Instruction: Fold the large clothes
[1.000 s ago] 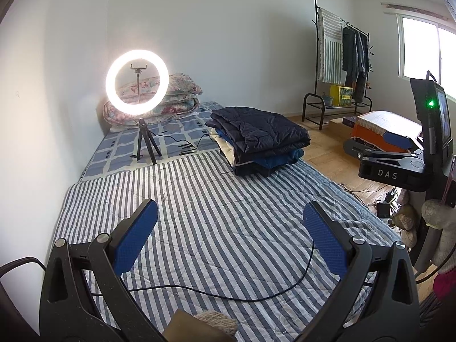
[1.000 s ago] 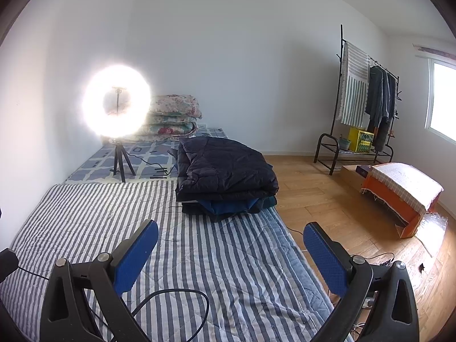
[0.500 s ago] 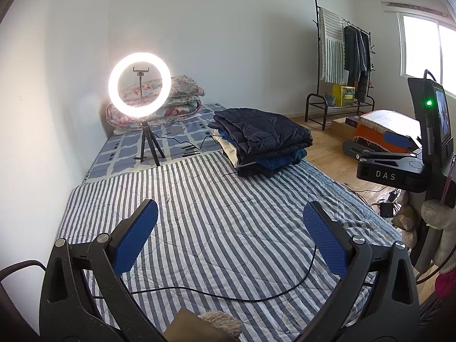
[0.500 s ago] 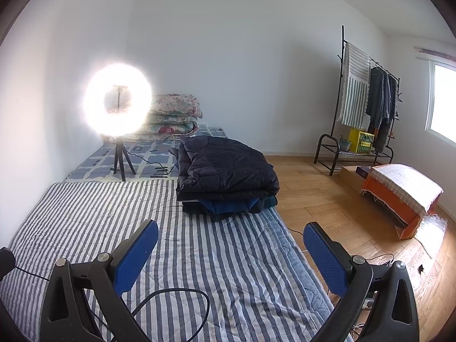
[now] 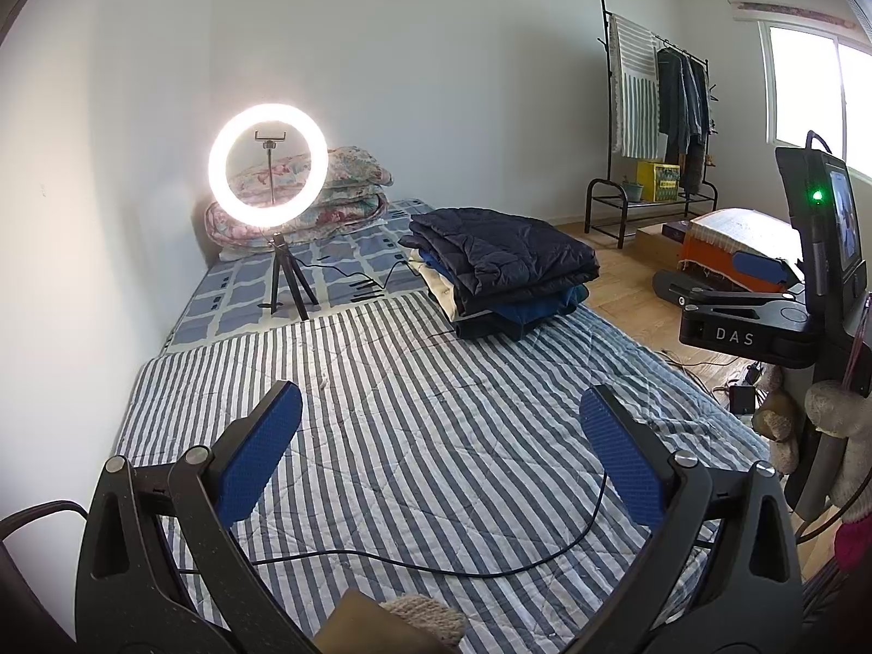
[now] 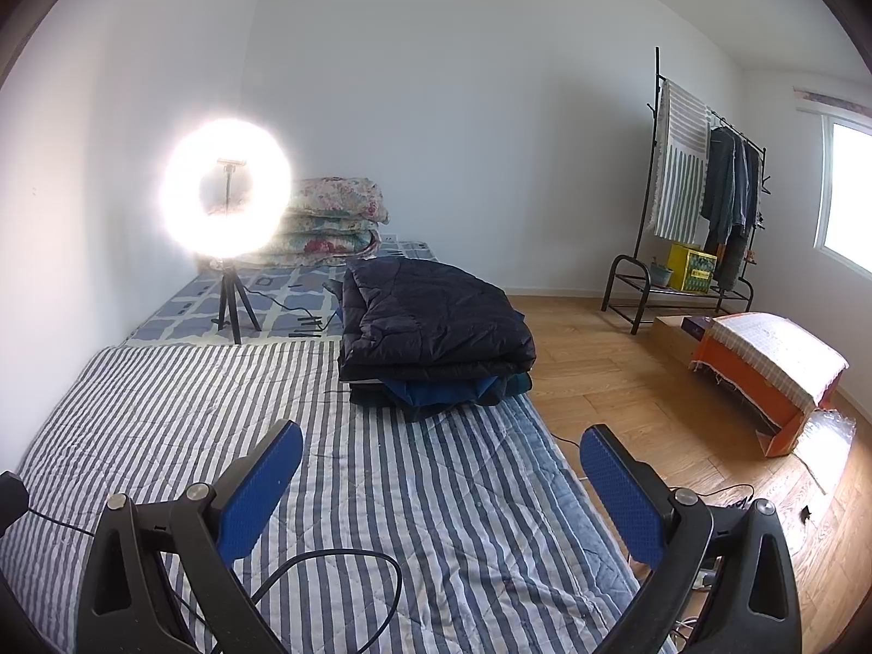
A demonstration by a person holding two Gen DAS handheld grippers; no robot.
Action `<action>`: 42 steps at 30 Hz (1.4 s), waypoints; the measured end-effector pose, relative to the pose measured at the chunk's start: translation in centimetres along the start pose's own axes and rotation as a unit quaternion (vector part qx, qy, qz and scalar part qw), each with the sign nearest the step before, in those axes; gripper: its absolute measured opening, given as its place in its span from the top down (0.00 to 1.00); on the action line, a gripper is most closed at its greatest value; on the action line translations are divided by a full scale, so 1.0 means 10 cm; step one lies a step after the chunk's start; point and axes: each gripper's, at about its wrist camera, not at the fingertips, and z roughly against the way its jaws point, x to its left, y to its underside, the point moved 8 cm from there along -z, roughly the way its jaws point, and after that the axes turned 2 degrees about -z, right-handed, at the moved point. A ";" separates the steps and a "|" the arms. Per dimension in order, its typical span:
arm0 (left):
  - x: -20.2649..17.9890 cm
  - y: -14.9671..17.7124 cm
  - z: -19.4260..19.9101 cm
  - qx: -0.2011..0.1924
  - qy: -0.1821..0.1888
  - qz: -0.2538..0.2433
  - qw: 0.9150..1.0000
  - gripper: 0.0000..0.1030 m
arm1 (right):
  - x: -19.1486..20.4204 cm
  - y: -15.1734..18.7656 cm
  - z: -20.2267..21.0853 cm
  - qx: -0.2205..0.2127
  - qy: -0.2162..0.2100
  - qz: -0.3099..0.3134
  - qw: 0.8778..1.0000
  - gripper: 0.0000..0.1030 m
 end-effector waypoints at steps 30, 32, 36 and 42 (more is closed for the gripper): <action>0.01 -0.01 0.02 0.000 -0.003 -0.002 1.000 0.00 | 0.01 0.04 -0.01 0.002 0.002 0.002 1.000 0.00; 0.01 0.00 0.02 0.000 -0.003 -0.002 1.000 0.00 | 0.01 0.03 -0.01 0.002 0.001 0.002 1.000 0.00; 0.02 -0.01 0.02 0.000 -0.003 -0.003 1.000 0.00 | 0.00 0.03 -0.01 0.002 0.002 0.003 1.000 0.00; 0.02 -0.01 0.03 -0.001 -0.004 -0.003 1.000 0.00 | 0.00 0.03 -0.02 0.003 0.002 0.003 1.000 0.00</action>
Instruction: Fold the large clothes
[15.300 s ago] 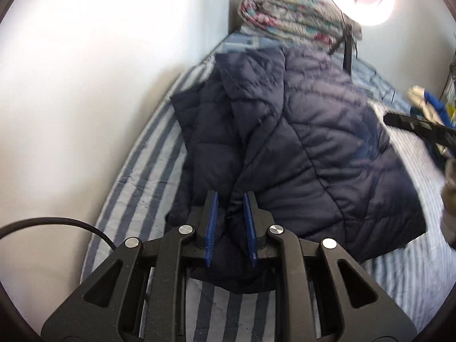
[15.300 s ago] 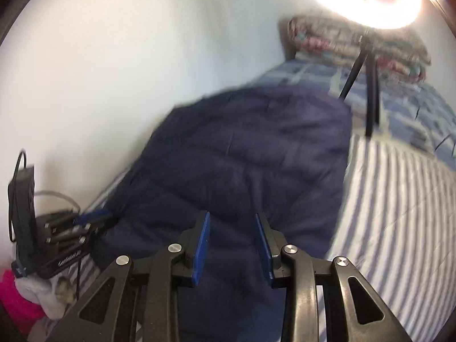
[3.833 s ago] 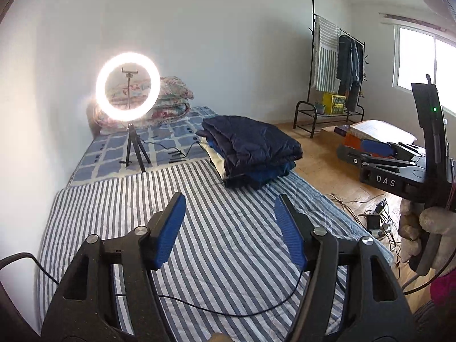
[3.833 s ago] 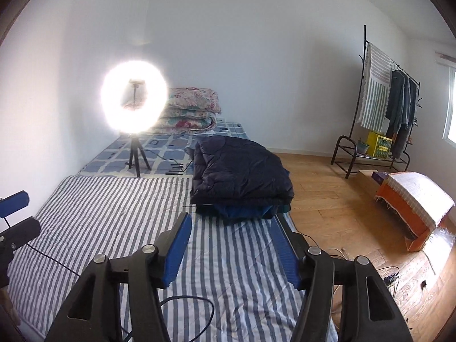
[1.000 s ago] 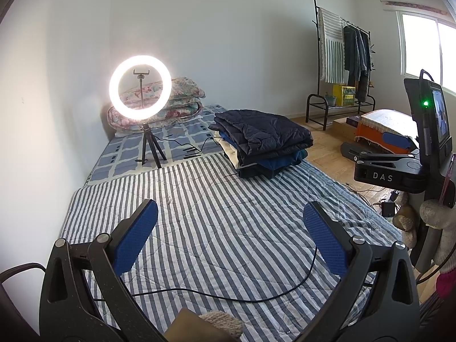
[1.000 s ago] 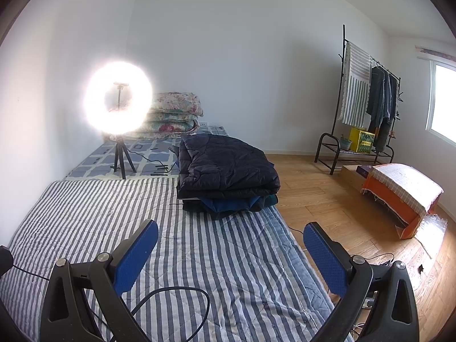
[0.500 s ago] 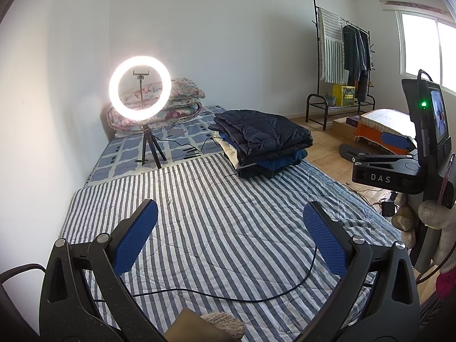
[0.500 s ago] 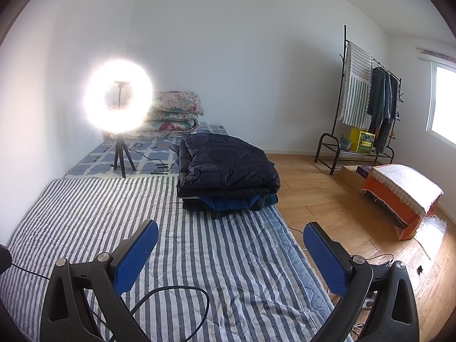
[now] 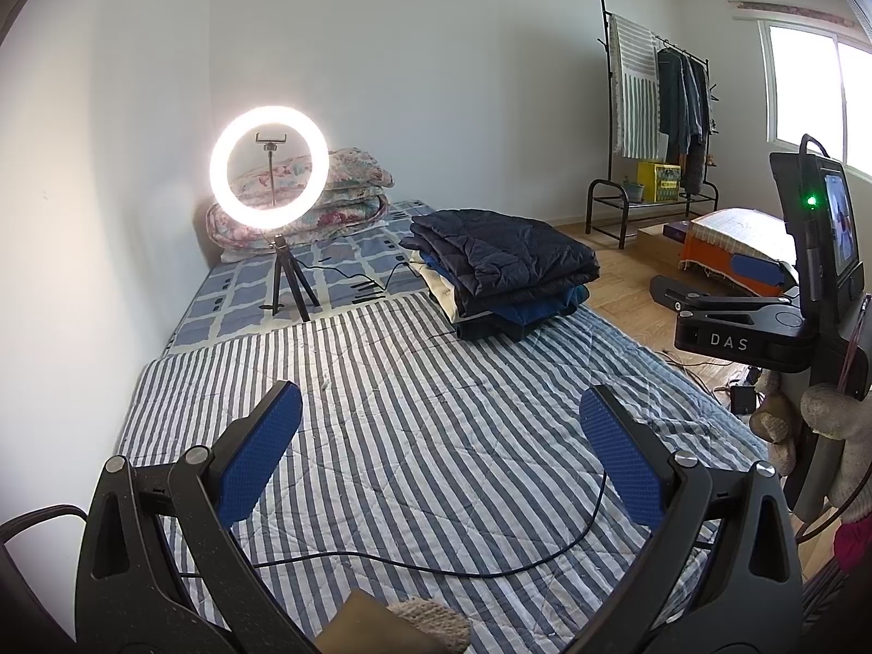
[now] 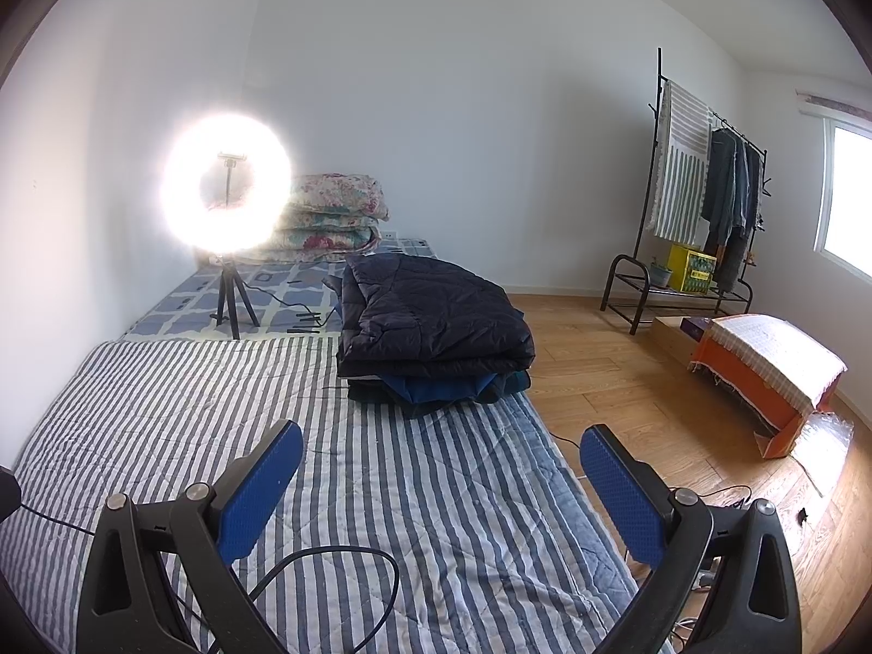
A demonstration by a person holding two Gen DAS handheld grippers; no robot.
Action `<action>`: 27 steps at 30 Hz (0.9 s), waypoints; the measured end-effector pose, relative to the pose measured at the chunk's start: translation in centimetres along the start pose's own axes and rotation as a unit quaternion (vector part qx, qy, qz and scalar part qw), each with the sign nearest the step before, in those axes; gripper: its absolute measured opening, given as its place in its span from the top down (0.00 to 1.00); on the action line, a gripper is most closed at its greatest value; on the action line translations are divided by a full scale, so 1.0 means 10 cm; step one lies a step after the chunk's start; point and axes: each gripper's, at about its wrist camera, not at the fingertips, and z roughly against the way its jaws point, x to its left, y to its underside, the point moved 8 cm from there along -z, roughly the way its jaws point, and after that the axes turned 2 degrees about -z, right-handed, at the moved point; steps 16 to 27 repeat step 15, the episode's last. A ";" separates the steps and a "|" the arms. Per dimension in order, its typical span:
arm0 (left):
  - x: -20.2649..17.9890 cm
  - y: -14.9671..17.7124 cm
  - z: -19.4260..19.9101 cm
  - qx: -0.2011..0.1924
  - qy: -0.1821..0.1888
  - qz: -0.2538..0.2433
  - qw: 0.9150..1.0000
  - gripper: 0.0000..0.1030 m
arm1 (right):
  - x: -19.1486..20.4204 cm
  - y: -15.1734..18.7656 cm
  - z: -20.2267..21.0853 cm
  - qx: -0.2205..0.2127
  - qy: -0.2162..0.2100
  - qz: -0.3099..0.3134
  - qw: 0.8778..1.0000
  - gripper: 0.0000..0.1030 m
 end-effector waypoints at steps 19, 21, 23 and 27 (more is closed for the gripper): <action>0.02 -0.01 0.01 -0.006 -0.008 -0.004 1.000 0.00 | -0.03 0.01 -0.01 0.000 0.000 0.000 1.000 0.00; 0.02 -0.01 0.01 -0.006 -0.008 -0.004 1.000 0.00 | -0.03 0.01 -0.01 0.000 0.000 0.000 1.000 0.00; 0.02 -0.01 0.01 -0.006 -0.008 -0.004 1.000 0.00 | -0.03 0.01 -0.01 0.000 0.000 0.000 1.000 0.00; 0.02 -0.01 0.01 -0.006 -0.008 -0.004 1.000 0.00 | -0.03 0.01 -0.01 0.000 0.000 0.000 1.000 0.00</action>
